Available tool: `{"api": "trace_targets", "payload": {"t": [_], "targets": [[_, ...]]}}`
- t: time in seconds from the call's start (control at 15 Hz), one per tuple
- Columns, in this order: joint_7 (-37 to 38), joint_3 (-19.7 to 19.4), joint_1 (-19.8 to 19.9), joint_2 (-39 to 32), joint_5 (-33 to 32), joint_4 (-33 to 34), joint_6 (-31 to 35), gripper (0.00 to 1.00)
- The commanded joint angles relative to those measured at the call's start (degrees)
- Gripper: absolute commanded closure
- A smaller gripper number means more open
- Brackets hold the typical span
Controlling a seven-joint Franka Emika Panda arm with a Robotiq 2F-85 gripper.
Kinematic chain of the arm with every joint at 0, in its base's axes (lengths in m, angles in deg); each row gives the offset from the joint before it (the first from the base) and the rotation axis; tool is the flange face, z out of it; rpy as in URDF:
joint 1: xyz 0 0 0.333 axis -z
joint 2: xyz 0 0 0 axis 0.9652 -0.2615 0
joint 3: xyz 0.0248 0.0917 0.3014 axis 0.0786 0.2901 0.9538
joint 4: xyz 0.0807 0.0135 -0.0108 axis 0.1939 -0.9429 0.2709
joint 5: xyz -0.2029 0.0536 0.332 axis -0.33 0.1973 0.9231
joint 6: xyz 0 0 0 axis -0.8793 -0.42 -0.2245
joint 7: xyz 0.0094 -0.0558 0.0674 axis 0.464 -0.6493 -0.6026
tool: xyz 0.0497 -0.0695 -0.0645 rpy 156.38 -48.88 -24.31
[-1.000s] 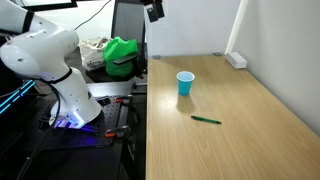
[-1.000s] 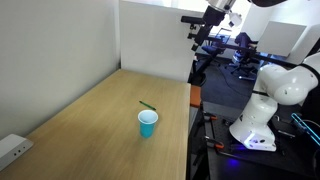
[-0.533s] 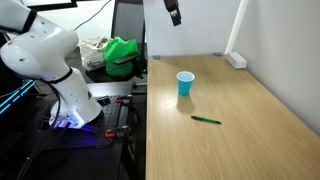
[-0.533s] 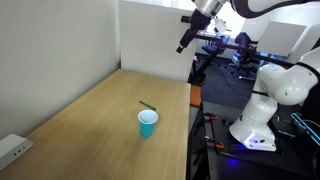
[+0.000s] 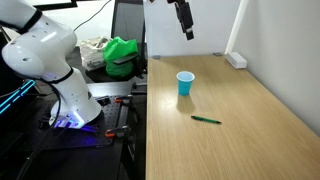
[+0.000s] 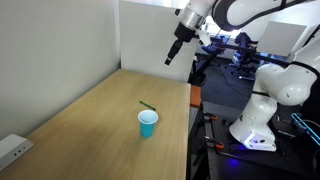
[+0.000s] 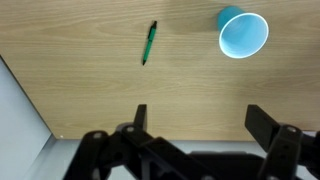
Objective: Move the cup to the right
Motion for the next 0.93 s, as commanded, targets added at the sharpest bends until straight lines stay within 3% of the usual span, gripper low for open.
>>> {"api": "trace_targets", "payload": {"t": [0.0,0.2,0.53,0.87], "targets": [[-5.0,-1.9,-3.0,-4.2,3.2,1.8,1.3,0.00],[-7.1,-2.1,-4.2,-6.2,5.0,2.0,0.7,0.00],[-4.4,-0.5,-3.9,-10.9,3.8,2.1,2.5,0.00],[-6.2,-0.4,-4.7,-16.9,4.8,1.5,11.4,0.00]]}}
